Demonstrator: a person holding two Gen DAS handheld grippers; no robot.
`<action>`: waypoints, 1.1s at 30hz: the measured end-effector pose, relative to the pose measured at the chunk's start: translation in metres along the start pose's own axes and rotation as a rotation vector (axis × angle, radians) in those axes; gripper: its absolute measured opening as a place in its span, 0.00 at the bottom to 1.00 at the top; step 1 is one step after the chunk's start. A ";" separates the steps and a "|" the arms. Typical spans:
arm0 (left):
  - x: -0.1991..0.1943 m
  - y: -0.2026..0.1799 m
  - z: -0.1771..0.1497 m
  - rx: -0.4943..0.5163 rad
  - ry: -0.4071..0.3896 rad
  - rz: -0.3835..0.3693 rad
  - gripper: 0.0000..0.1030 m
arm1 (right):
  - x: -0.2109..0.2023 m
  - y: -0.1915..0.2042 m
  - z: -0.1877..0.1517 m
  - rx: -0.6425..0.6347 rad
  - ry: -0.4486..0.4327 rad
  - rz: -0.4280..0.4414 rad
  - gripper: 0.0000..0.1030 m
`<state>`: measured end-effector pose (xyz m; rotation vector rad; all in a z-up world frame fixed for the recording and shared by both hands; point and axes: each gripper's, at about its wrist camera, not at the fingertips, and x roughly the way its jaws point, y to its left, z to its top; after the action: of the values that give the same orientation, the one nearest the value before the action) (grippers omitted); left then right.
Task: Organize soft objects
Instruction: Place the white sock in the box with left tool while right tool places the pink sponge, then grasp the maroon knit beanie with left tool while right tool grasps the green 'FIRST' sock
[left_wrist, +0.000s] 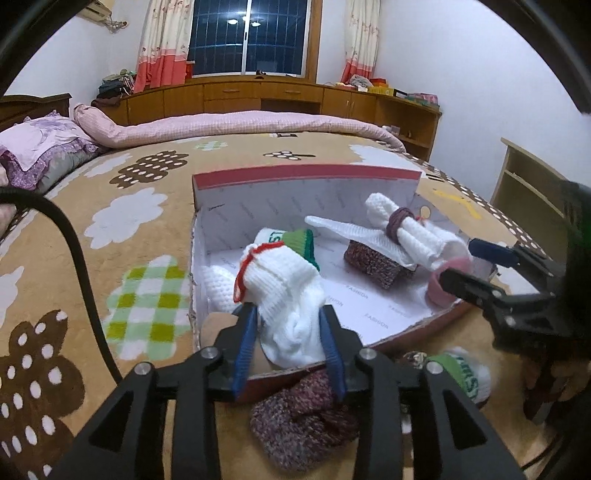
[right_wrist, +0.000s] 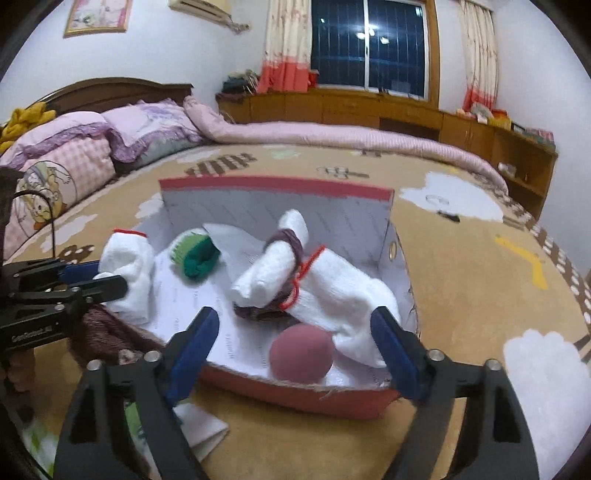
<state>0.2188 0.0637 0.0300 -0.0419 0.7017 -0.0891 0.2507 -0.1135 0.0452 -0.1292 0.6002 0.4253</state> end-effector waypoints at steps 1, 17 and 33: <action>-0.002 -0.001 0.000 0.001 -0.004 0.001 0.44 | -0.002 0.001 0.000 -0.003 -0.007 0.005 0.84; -0.042 -0.002 -0.008 -0.042 -0.077 -0.014 0.65 | -0.045 0.013 -0.006 0.050 -0.075 0.071 0.84; -0.065 -0.021 -0.040 -0.049 -0.064 -0.021 0.65 | -0.064 0.042 -0.034 0.062 -0.046 0.138 0.84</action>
<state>0.1425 0.0484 0.0426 -0.0985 0.6395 -0.0908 0.1674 -0.1065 0.0542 -0.0189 0.5779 0.5414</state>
